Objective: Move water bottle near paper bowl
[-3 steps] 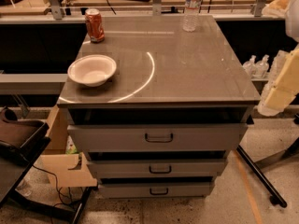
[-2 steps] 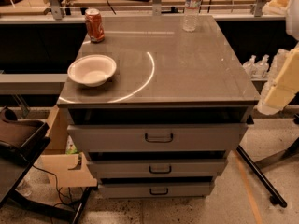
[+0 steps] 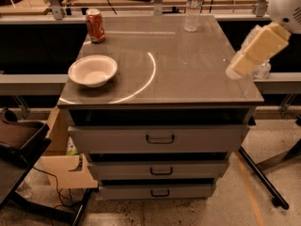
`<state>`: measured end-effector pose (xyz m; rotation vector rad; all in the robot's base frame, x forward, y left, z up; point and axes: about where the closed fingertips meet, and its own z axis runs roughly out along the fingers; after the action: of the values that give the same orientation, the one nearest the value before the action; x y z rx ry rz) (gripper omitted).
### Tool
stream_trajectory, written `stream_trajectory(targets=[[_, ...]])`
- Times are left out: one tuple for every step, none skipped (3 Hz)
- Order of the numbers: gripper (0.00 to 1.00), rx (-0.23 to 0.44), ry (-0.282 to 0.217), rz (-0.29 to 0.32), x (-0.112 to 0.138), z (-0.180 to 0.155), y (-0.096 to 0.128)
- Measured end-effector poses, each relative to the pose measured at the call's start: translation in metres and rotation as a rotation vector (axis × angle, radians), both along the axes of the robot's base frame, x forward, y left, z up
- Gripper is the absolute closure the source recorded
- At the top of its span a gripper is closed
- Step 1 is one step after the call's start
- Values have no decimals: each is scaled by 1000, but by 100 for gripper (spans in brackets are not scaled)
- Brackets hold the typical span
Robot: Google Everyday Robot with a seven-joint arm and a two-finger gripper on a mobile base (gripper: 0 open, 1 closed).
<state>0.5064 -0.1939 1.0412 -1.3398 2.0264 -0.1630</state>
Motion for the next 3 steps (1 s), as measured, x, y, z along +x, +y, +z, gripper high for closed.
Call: stream_trajectory(targets=[[0, 158, -98, -99, 59, 10, 5], [0, 299, -192, -185, 112, 24, 11], [0, 410, -230, -261, 143, 27, 20]])
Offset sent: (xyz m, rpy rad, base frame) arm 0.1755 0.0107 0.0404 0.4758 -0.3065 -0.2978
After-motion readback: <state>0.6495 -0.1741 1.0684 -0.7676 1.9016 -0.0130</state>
